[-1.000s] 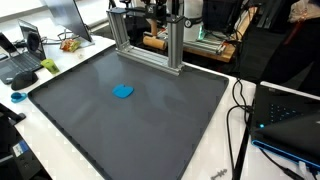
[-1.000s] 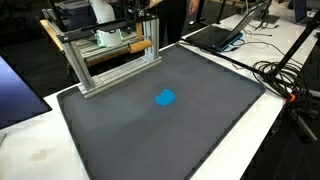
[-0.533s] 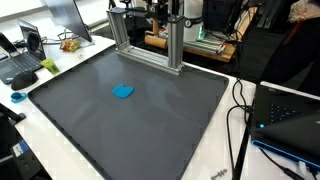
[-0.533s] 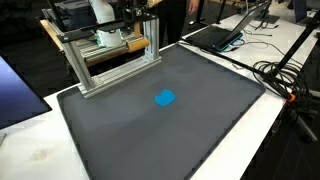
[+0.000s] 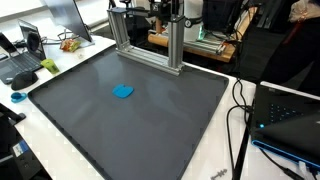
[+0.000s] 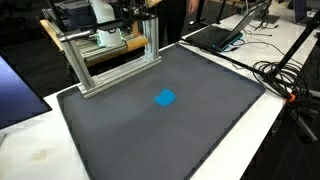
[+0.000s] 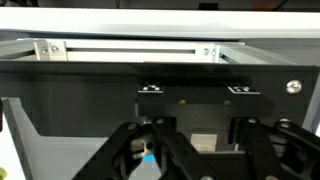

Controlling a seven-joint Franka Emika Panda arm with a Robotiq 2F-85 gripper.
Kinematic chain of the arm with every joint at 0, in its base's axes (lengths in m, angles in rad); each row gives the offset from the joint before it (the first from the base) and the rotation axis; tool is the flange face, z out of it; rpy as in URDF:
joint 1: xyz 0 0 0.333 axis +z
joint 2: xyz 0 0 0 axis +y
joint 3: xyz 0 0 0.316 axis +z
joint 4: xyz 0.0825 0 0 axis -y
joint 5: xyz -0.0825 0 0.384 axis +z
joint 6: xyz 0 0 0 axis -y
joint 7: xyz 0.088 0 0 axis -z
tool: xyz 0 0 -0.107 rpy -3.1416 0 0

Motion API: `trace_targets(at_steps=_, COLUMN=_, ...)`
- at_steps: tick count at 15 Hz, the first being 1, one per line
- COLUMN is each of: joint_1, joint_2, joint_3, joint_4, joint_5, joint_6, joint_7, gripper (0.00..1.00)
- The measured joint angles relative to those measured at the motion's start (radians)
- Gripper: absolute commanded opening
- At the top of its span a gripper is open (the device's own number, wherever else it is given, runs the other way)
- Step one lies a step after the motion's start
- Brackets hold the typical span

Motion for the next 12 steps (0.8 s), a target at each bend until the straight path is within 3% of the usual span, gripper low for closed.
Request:
trace_targets(at_steps=2, joint_1=-0.001, joint_2=-0.005, joint_3=-0.007, joint_4=-0.008, joint_5=0.0, joint_6=0.0, joint_7=0.003, gripper=0.98)
trace_targets(at_steps=3, joint_1=-0.001, joint_2=-0.006, joint_3=-0.008, joint_4=-0.01, joint_5=0.0, joint_6=0.0, joint_7=0.008, gripper=1.0)
trace_targets(at_steps=12, joint_1=-0.001, joint_2=-0.007, joint_3=0.011, joint_4=-0.005, joint_5=-0.018, joint_6=0.0, joint_7=0.05, gripper=1.0)
